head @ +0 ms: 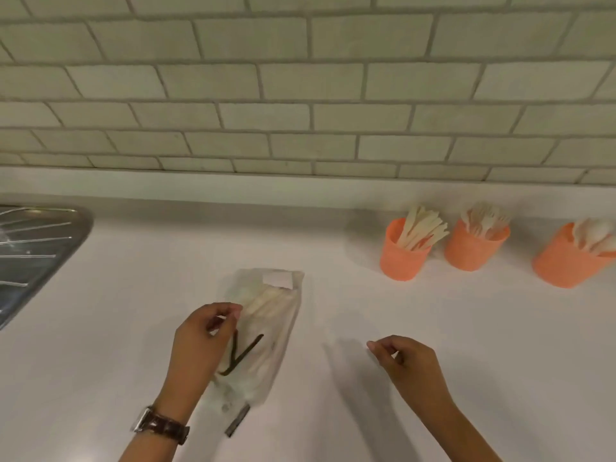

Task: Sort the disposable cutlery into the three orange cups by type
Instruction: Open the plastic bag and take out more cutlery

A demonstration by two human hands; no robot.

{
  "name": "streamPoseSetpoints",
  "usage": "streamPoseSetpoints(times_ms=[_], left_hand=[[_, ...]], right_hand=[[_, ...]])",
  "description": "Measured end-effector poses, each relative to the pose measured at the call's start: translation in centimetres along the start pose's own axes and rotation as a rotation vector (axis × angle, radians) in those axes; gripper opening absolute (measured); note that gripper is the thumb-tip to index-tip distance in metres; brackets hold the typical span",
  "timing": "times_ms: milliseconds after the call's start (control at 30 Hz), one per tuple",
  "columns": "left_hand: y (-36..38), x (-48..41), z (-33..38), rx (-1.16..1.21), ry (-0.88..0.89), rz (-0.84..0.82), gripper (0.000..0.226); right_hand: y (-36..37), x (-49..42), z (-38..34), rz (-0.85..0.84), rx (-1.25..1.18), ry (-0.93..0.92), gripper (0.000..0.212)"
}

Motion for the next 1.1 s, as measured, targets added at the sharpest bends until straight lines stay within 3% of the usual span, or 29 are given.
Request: streamPoseSetpoints(times_ms=[167,267,367,500,567,600,700,767,833,967,1033,1100], left_hand=[[-3.5,2.0,-4.3,0.054,-0.063,0.021,0.015],[-4.4,3.1,-5.7,0.053,-0.091,0.030,0.020],[-4.7,3.9,-6.8,0.098,-0.150,0.056,0.028],[-1.9,5.1,-8.6,0.361,-0.432,-0.146,0.097],[-0.5,5.4,-8.6,0.396,-0.511,-0.213,0.106],[0.0,5.2,-8.6,0.343,-0.480,-0.230,0.099],[1.1,4.7,-8.2,0.052,-0.352,-0.386,0.038],[0.9,4.8,-9.0,-0.145,-0.330,-0.388,0.021],[-1.1,4.3,-10.0,-0.219,-0.286,-0.164,0.019],[-7.1,-0.1,-7.8,-0.178,0.008,0.250,0.034],[-8.7,-2.3,-4.3,-0.024,0.155,0.322,0.038],[-8.6,-3.1,0.0,0.095,0.333,0.315,0.029]], right_hand=[[7.5,1.3,-2.5,-0.156,-0.054,0.141,0.023],[11.9,1.6,-3.2,-0.382,-0.051,0.297,0.003],[15.2,2.5,-3.6,-0.541,0.088,0.363,0.037],[17.5,4.1,-5.3,-0.582,0.145,0.386,0.081],[18.0,4.3,-5.7,-0.533,0.088,0.399,0.084],[18.1,4.2,-5.8,-0.503,0.047,0.402,0.077],[18.1,4.0,-5.6,-0.447,-0.089,0.436,0.050],[17.8,4.1,-5.5,-0.465,-0.194,0.467,0.037],[17.1,4.3,-5.6,-0.502,-0.293,0.491,0.028],[16.0,5.6,-5.1,-0.543,-0.399,0.545,0.025],[15.9,6.3,-5.0,-0.581,-0.254,0.525,0.034],[15.7,6.7,-5.2,-0.670,0.074,0.403,0.044]])
Point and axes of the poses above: each hand's wrist, its own x-axis away from the middle knuckle, its own y-axis out of the palm, z = x × y, the point moved 5 cm from there along -x, towards the middle knuckle, and after that the axes turned 11 degrees about y, right-handed, at the moved point
